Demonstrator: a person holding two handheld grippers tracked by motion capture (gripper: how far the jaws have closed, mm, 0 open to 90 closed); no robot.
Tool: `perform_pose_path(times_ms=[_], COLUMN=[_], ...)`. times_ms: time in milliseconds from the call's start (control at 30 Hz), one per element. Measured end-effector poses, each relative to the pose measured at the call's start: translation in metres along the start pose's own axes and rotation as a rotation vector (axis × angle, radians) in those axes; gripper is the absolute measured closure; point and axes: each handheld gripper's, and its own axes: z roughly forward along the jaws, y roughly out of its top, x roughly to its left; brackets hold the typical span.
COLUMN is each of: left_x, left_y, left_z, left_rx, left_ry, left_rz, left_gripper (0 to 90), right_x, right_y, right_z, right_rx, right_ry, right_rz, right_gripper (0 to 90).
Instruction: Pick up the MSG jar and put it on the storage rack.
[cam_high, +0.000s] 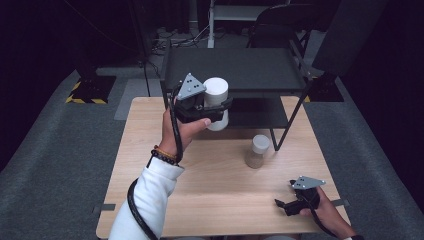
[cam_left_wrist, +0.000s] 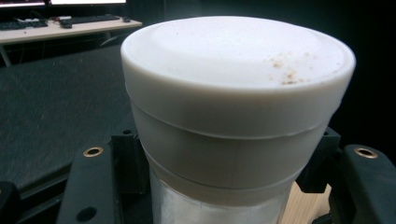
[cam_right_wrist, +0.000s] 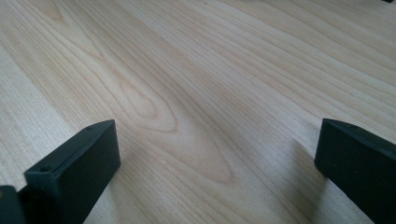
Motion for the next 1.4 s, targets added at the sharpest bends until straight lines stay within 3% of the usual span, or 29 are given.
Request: perform_pose_path(times_ms=[567,1000,1400], left_x=[-0.005,0.004,0.016], left_y=[0.043,0.065,0.077], left_z=[0.007,0.02,0.038], left_rx=[-0.032,-0.035,-0.037], left_ry=[0.01,0.045,0.107], left_rz=[0.029,0.033,0.032], left_gripper=[35.0,35.0,34.9], right_x=[0.0,0.0,0.0], right_y=[0.0,0.0,0.0], right_z=[0.0,0.0,0.0], right_rx=[-0.001,0.0,0.0], right_ry=[0.0,0.0,0.001], right_rz=[0.001,0.001,0.001], right_gripper=[0.0,0.0,0.0])
